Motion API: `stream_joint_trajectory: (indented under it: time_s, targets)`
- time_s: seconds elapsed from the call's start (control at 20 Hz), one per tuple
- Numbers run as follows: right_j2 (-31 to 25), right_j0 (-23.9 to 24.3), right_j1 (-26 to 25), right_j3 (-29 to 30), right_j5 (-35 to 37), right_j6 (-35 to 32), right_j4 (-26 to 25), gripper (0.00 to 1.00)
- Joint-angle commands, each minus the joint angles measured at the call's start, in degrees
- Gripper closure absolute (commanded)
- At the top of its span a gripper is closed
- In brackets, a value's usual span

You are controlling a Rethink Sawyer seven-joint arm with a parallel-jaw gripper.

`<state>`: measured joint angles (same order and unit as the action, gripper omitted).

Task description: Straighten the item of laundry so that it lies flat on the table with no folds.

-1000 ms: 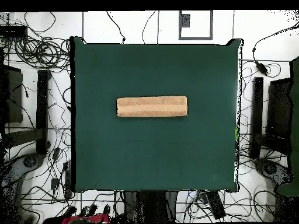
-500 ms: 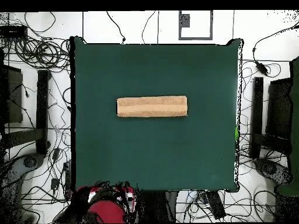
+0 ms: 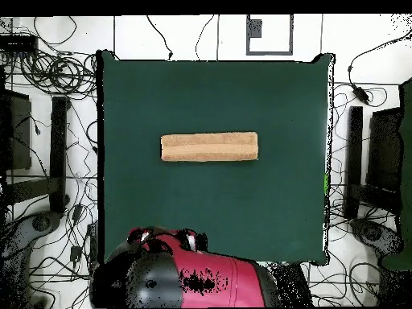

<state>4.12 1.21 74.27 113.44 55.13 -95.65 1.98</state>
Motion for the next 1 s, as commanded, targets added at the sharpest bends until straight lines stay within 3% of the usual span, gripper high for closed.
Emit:
stream_joint_trajectory:
  time_s: [0.05, 1.0]
  targets:
    - [-4.45, 0.37, -13.31, -4.36, -4.67, -11.68, -0.04, 0.0]
    - [-3.07, -2.08, -32.22, -7.08, -26.47, -12.31, 0.12, 0.0]
